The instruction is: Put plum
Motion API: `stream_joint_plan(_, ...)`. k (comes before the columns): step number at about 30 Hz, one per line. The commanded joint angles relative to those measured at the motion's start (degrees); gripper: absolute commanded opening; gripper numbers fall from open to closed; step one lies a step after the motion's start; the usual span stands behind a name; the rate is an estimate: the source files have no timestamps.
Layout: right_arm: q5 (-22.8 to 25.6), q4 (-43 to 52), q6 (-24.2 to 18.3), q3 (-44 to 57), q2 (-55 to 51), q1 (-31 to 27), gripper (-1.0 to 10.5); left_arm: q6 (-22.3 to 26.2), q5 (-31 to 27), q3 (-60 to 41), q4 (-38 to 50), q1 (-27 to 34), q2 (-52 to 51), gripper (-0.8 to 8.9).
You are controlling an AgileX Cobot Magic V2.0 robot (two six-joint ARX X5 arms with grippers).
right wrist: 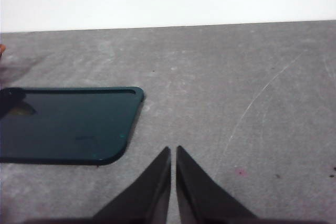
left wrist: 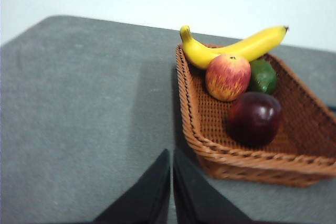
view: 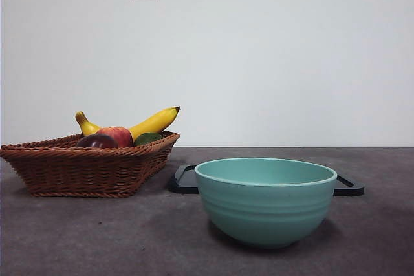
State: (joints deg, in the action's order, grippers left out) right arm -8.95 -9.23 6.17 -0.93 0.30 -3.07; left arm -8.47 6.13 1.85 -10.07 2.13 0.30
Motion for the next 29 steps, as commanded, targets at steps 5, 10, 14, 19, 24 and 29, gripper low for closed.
stream_joint_plan(5, -0.7, -0.1, 8.0, 0.0, -0.1, -0.1, 0.1, -12.2, 0.0, 0.5, -0.8, 0.2, -0.1, 0.07)
stream_joint_plan(10, -0.6, -1.4, 10.5, -2.6, -0.1, -0.1, 0.1, -16.8, 0.0, 3.7, -2.5, 0.2, 0.0, 0.09)
stream_joint_plan(14, -0.6, -3.3, 10.6, -7.4, 0.0, -0.1, 0.1, -16.7, 0.1, 8.3, -5.9, 0.2, 0.8, 0.09)
stream_joint_plan(19, -0.6, -6.2, 10.3, -15.6, 2.6, -0.1, 0.1, -16.0, 0.2, 15.1, -8.8, 0.1, 4.6, 0.09)
stream_joint_plan(24, -2.3, -11.8, 6.5, -25.3, 8.9, -0.1, 0.1, -12.0, 5.2, 23.2, -12.4, 0.1, 11.8, 0.09)
stream_joint_plan(29, -6.6, -19.3, 2.5, -35.2, 17.7, -0.1, 0.1, -6.0, 10.8, 32.3, -18.7, 0.1, 21.7, 0.09)
